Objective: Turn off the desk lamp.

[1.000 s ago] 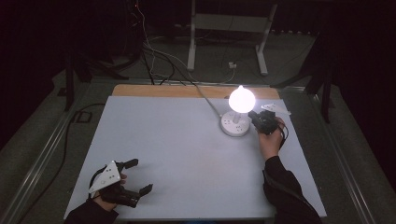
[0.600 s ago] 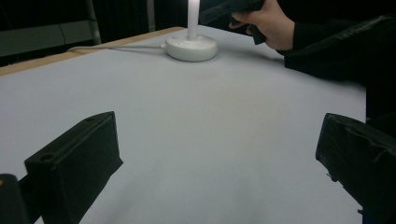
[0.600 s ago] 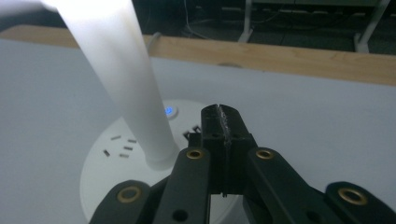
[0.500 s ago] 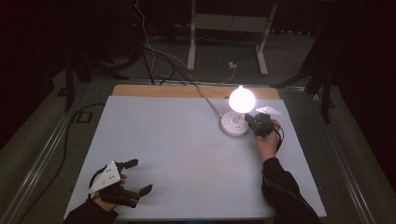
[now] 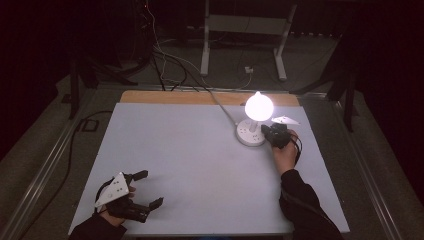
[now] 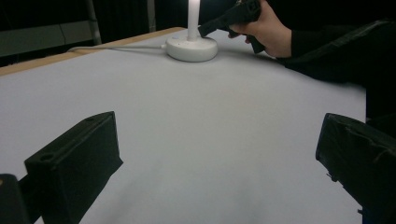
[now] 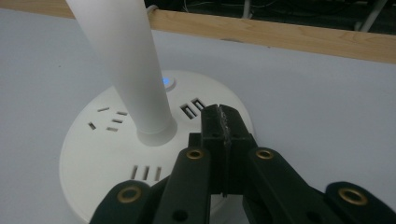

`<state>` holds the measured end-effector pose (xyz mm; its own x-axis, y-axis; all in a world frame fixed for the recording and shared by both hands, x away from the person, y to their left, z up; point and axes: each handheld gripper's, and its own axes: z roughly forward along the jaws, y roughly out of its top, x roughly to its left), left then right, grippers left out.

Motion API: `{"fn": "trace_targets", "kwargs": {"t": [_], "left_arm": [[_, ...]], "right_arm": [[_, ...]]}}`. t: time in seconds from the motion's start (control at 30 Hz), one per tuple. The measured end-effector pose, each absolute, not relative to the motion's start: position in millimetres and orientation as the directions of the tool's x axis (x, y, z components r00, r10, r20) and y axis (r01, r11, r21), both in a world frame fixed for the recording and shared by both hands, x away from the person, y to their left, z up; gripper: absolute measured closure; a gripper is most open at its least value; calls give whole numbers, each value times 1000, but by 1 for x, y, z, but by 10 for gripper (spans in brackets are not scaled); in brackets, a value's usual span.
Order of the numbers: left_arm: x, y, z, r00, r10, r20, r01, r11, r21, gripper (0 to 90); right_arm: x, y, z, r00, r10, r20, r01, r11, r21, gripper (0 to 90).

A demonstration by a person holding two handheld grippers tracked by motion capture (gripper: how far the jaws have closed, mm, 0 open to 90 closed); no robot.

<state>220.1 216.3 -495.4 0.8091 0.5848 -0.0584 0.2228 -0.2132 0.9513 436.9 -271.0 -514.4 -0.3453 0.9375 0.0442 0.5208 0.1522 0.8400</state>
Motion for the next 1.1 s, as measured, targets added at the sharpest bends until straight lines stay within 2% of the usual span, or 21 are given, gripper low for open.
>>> {"fn": "trace_targets", "kwargs": {"t": [0.27, 0.4, 0.57, 0.67, 0.77, 0.87, 1.1], "left_arm": [[220, 216, -495, 809, 585, -57, 221, -212, 952, 4], [220, 216, -495, 809, 585, -56, 221, -214, 951, 4], [220, 216, -495, 809, 585, -58, 221, -212, 952, 4], [221, 216, -495, 809, 585, -59, 221, -210, 952, 4], [220, 216, -496, 808, 586, -58, 222, -212, 952, 4], [220, 217, -495, 808, 586, -60, 221, -207, 953, 4], [220, 217, -495, 808, 587, -61, 222, -206, 953, 4]], "right_arm": [[436, -269, -517, -366, 929, 50, 512, 157, 844, 896], [437, -266, -517, -361, 932, 21, 506, 177, 844, 896], [438, -271, -516, -356, 930, 91, 528, 119, 841, 895], [437, -271, -510, -361, 931, 57, 491, 138, 860, 895], [435, -274, -503, -361, 930, 76, 469, 111, 876, 881], [432, -277, -498, -364, 929, 70, 445, 107, 889, 809], [429, -278, -489, -377, 925, 48, 400, 116, 909, 502]]}}
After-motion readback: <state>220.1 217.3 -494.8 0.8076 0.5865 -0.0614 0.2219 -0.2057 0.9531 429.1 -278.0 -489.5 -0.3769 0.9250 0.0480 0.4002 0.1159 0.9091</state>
